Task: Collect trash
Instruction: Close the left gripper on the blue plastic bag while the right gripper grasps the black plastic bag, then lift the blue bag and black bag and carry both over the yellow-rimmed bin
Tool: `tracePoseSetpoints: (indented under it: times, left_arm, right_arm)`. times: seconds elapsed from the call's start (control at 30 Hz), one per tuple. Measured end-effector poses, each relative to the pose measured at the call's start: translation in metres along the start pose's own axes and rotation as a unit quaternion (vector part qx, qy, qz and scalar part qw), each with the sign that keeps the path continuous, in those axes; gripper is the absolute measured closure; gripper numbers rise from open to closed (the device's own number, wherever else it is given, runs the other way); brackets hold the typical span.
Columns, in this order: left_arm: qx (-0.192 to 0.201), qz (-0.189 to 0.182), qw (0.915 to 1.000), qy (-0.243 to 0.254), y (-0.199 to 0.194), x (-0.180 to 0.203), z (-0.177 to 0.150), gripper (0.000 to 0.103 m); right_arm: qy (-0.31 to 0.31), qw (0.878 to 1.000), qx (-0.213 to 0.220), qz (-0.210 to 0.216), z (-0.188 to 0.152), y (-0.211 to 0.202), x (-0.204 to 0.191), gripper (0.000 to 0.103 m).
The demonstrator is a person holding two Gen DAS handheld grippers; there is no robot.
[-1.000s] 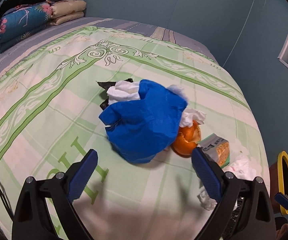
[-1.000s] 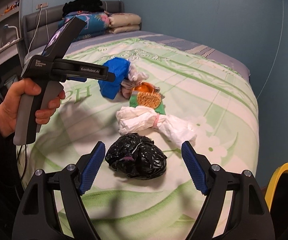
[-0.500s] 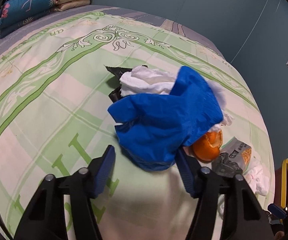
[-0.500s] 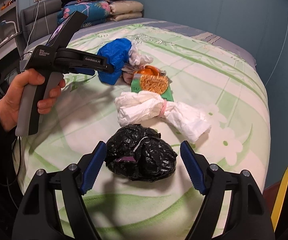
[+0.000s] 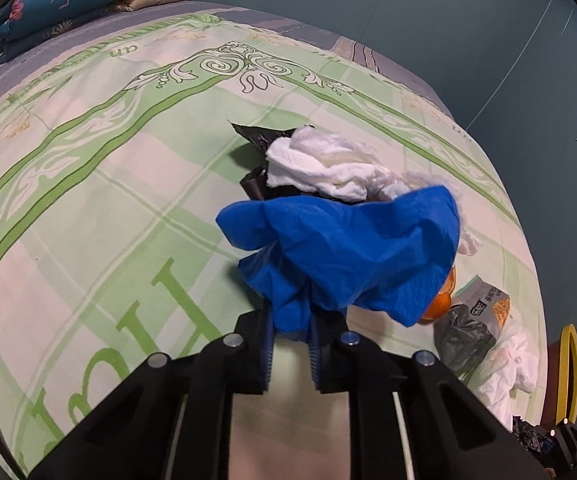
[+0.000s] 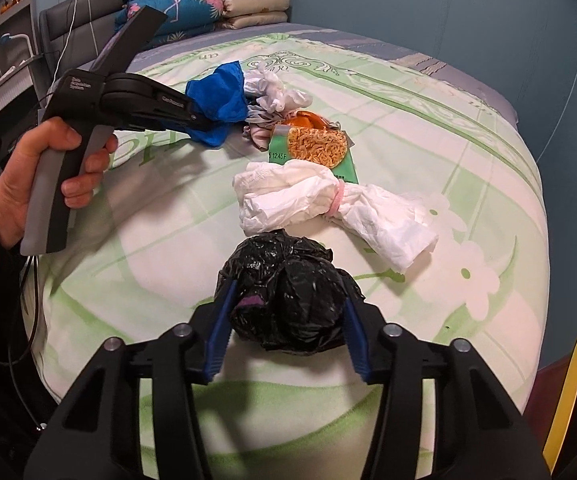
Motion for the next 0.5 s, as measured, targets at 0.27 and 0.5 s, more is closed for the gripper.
tracePoseSetpoints:
  times: [0.27,0.5]
  left_arm:
    - [0.018,0.004,0.9998,-0.003,-0.029,-0.013,-0.002,0.094]
    - [0.035,0.003,0.9992,-0.017,-0.057,-0.028,-0.004,0.094]
  right_arm:
    - [0.006,1.0,0.006,0.012,-0.001,-0.007,0.002,0.07]
    - [0.009,0.999,0.029,0.02,0.004,-0.026,0.0,0.071]
Point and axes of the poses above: each gripper's, at about its wrist camera, not at the fingertips, and y roughly the way its jaws point, x to its right, z to its top, the point moved 1 cm from there along y, roughly the way its jaws point, and after that the axes turned 1 degree about y, right-handed, at the moved point
